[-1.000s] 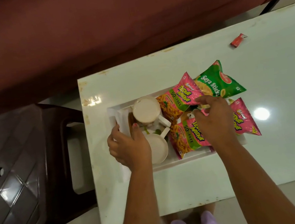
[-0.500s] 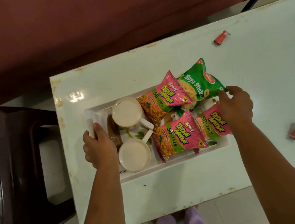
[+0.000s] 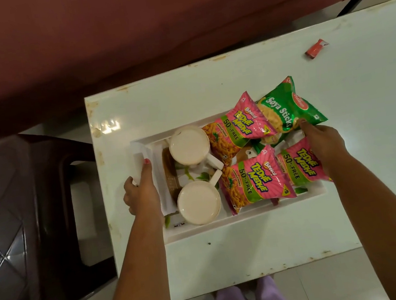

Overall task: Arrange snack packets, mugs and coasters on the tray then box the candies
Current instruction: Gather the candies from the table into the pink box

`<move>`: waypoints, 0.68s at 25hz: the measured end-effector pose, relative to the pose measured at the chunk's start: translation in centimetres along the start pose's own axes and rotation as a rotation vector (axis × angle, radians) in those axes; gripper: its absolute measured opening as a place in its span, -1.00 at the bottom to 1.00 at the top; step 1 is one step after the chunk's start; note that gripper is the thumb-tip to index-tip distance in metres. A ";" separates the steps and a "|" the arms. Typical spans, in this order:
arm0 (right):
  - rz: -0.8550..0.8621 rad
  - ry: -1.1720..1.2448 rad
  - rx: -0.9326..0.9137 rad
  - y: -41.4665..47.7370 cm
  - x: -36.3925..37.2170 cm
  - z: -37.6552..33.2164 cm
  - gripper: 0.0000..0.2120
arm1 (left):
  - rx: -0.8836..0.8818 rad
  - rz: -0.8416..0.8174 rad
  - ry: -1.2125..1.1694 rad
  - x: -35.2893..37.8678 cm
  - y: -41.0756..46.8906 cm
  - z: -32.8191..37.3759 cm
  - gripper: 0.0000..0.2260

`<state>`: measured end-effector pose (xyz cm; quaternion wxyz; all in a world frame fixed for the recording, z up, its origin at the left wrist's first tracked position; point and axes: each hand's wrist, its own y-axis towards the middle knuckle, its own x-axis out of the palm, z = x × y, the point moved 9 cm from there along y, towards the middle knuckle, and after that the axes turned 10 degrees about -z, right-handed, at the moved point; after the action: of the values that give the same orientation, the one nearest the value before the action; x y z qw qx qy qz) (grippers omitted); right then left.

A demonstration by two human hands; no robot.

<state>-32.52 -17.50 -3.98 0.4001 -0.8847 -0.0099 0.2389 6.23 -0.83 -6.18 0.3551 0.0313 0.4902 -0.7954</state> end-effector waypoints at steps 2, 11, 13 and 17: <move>-0.002 -0.012 -0.004 -0.3 0.1 -0.1 -0.67 | -0.017 -0.051 -0.093 -0.1 0.3 -0.1 -0.19; 0.040 0.000 -0.051 -2.0 -3.4 0.1 -0.59 | 0.044 -0.169 -0.274 2.0 -2.2 1.7 -0.10; 0.041 0.002 -0.052 -2.2 -5.1 -0.1 -0.52 | 0.057 -0.147 -0.277 2.8 -3.1 2.5 -0.26; 0.082 0.035 -0.064 -1.7 -9.8 -0.6 -0.43 | 0.091 -0.201 -0.253 6.3 -5.2 4.4 -0.24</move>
<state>-40.69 -18.79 1.65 0.3614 -0.9008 0.0258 0.2392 -0.27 -6.35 -2.43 0.3306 -0.1022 0.4057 -0.8459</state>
